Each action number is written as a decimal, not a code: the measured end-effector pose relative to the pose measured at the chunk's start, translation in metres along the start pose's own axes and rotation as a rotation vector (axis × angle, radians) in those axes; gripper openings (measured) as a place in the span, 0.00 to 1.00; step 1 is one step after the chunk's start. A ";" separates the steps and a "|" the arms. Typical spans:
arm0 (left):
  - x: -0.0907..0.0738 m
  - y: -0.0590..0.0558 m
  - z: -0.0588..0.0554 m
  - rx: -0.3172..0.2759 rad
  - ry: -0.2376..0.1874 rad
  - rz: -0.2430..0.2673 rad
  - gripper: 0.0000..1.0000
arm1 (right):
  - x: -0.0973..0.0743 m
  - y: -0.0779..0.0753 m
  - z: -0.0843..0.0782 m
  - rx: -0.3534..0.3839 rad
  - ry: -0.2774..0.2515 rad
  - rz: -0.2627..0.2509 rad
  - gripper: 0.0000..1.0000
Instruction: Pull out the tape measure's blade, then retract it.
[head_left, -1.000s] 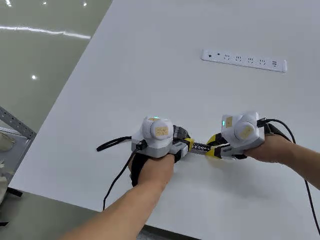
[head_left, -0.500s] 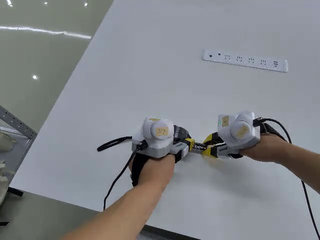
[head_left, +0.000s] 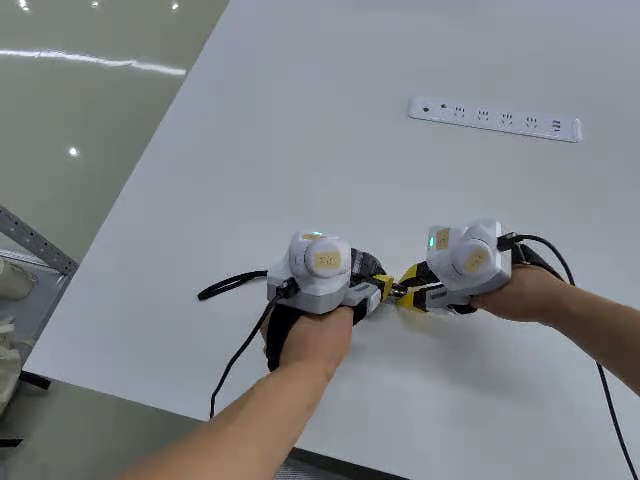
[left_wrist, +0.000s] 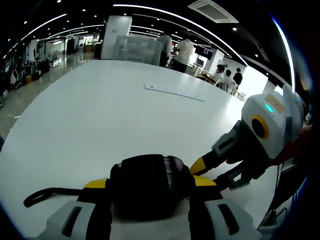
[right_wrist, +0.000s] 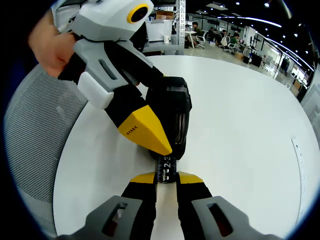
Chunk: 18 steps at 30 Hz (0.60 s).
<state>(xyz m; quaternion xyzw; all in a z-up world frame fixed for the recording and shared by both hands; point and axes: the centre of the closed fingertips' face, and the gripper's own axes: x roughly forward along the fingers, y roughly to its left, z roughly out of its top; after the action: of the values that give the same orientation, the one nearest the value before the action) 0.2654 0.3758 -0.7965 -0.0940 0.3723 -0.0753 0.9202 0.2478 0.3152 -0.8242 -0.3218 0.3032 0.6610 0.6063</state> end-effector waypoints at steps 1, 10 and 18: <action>0.000 0.000 0.000 0.000 0.000 0.000 0.58 | 0.001 0.000 0.000 0.001 0.000 -0.001 0.11; 0.000 0.000 0.000 -0.002 0.001 0.001 0.58 | 0.005 -0.002 0.005 0.005 -0.002 -0.020 0.12; 0.000 0.000 0.001 -0.003 0.002 0.000 0.58 | 0.007 -0.003 0.008 0.000 -0.001 -0.032 0.12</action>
<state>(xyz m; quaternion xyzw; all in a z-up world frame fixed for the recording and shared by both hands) 0.2656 0.3763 -0.7960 -0.0950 0.3733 -0.0748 0.9198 0.2497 0.3260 -0.8250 -0.3264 0.2973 0.6513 0.6171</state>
